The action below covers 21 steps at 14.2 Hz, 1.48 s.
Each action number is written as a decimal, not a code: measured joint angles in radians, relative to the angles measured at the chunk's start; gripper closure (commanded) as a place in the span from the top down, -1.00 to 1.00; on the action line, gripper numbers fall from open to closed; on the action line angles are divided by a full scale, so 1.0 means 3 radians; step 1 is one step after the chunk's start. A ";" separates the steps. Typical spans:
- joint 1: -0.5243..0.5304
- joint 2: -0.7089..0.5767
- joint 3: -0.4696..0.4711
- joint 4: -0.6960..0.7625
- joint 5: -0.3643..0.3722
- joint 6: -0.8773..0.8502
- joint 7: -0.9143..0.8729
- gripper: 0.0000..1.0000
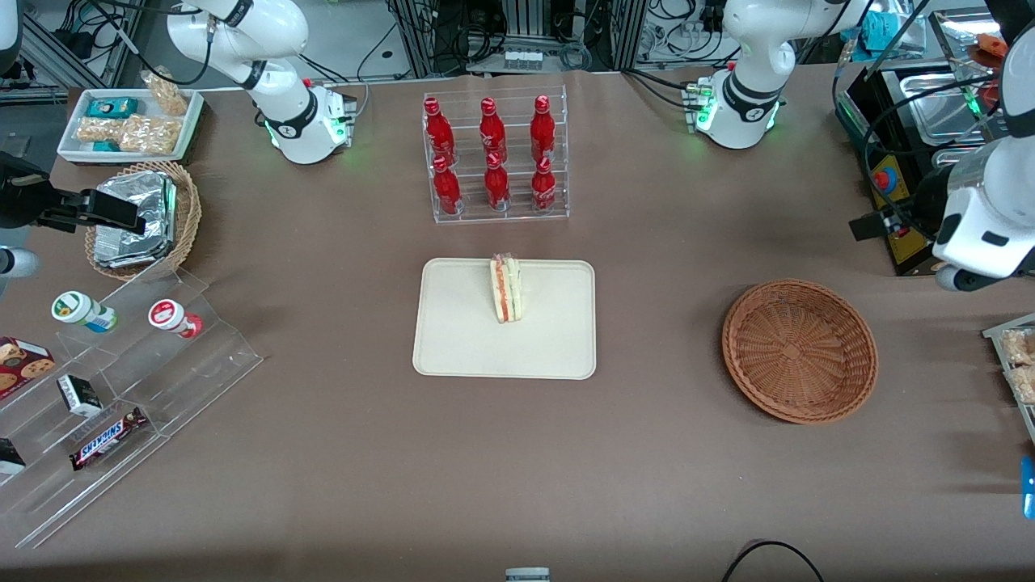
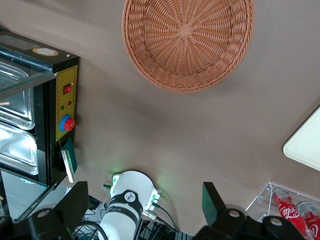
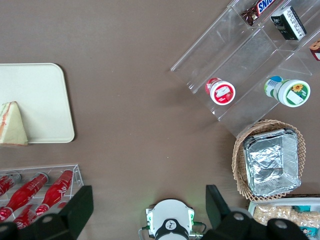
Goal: Place sandwich from basket to tray
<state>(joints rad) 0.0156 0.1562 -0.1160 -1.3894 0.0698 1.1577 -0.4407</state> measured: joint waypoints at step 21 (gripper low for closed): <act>-0.0065 -0.0286 -0.0106 -0.0166 -0.0145 0.0241 0.0677 1.00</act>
<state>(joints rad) -0.0037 0.0705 -0.1477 -1.4392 0.0262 1.2301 -0.2376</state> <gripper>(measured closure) 0.000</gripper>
